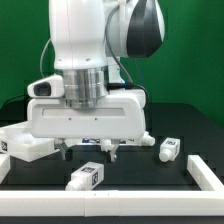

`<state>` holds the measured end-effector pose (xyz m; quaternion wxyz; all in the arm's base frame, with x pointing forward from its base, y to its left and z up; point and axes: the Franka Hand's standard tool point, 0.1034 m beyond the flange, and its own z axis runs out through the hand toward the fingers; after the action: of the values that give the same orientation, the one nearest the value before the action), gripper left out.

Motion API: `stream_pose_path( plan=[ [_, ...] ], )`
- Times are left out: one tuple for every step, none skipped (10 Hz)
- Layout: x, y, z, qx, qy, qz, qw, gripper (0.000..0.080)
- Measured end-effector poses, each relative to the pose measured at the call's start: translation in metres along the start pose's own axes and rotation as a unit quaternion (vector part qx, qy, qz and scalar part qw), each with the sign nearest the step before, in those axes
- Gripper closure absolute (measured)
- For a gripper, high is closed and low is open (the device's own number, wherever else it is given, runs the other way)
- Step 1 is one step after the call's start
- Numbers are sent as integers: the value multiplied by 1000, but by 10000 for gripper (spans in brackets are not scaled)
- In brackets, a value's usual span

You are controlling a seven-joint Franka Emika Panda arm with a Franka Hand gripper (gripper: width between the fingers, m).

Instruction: Assemble one leg

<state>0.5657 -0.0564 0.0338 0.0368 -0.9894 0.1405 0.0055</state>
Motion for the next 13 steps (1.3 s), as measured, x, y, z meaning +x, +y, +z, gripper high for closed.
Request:
stream_pose_path(
  plan=[
    [1,-4,9,-3,7,-5,1000,151],
    [1,-3,16,-6,18,-10,1000,151],
    [-2,0,21,-8,22,-11,1000,151],
    [-2,0,20,-8,21,-11,1000,151],
    [-2,0,21,-8,21,-11,1000,257],
    [-2,0,21,-8,21,-11,1000,392],
    [-2,0,21,-8,21,-11,1000,392],
    [-2,0,21,-8,21,-11,1000,514],
    [-2,1,21,-8,22,-15,1000,514],
    [0,18,20,-13,29,-62,998,514],
    [3,45,17,-21,31,-80,996,514],
    [5,64,15,-22,23,-85,996,514],
    [7,79,13,-24,23,-95,995,514]
  ],
)
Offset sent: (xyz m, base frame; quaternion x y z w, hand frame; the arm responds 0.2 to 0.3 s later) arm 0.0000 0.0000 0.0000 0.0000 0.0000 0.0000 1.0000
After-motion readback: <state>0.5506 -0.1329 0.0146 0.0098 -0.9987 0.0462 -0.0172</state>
